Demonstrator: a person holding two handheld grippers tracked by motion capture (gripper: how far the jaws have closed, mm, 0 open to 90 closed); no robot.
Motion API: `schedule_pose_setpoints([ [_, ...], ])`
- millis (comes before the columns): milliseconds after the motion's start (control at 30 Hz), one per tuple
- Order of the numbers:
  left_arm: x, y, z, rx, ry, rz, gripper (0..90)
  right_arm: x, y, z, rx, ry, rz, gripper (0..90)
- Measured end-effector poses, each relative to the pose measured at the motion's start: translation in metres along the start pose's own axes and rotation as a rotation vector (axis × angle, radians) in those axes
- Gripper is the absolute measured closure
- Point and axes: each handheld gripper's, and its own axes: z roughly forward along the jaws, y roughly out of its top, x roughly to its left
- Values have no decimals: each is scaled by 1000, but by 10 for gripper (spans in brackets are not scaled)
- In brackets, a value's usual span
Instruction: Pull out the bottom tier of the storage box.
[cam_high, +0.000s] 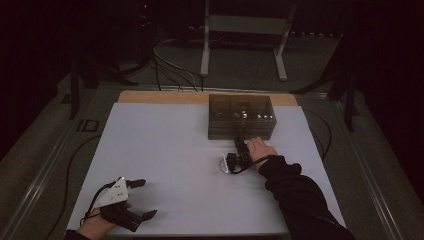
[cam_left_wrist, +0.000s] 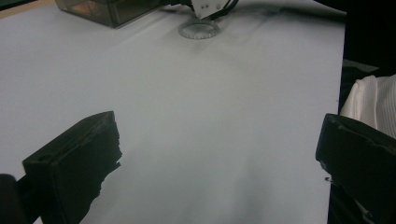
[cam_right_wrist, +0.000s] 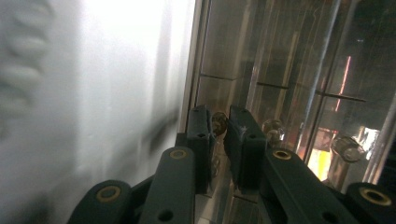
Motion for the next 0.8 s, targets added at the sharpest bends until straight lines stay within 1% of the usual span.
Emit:
schedule_pose_setpoints([
  [133, 0, 0, 0, 0, 0, 0, 1, 2, -1, -5, -4, 9, 18, 800],
  [167, 0, 0, 0, -1, 1, 0, 1, 2, -1, -5, -11, 14, 13, 799],
  [200, 0, 0, 0, -1, 1, 0, 1, 2, -1, -7, -10, 29, 23, 799],
  [233, 0, 0, 0, 0, 0, 0, 2, 3, -1, -8, -14, 23, 15, 798],
  [267, 0, 0, 0, 0, 1, 1, 1, 4, -2, -9, -13, 32, 17, 798],
  [300, 0, 0, 0, 0, 0, 0, 2, 4, -2, -10, -21, 29, 12, 798],
  [400, 0, 0, 0, -1, 1, 0, 2, 7, -4, -14, -28, 27, 31, 798],
  [467, 0, 0, 0, 2, 0, -1, 1, 7, -4, -15, -35, 29, 32, 797],
  [667, 0, 0, 0, 1, 2, 0, 2, 6, -5, -16, -44, 45, 42, 793],
  [800, 0, 0, 0, 3, 2, 2, 1, 2, -7, -16, -53, 74, 53, 769],
])
